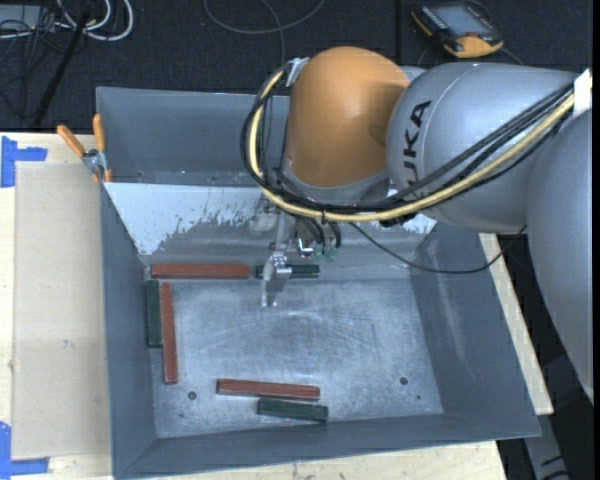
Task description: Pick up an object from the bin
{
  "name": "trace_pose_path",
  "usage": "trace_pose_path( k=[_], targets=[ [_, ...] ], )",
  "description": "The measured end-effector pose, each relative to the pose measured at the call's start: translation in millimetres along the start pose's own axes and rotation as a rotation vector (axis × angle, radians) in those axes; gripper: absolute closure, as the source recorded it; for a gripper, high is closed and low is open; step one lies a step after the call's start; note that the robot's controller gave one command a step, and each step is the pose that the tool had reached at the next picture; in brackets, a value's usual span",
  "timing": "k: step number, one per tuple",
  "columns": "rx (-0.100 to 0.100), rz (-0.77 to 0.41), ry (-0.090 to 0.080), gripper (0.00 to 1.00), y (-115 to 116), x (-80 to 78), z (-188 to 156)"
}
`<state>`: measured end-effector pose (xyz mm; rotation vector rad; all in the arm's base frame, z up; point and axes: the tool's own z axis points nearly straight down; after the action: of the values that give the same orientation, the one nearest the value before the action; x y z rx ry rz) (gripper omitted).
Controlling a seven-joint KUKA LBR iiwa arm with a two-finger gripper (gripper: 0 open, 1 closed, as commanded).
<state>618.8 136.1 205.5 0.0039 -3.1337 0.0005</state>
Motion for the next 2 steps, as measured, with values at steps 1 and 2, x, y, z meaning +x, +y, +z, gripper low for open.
trace_pose_path(
  k=[1,2],
  targets=[
    [-0.001,0.002,-0.007,0.0,-0.6,-1.5,-5.0],
    [-0.001,-0.02,-0.012,0.0,-40.0,4.4,55.7]
  ],
)
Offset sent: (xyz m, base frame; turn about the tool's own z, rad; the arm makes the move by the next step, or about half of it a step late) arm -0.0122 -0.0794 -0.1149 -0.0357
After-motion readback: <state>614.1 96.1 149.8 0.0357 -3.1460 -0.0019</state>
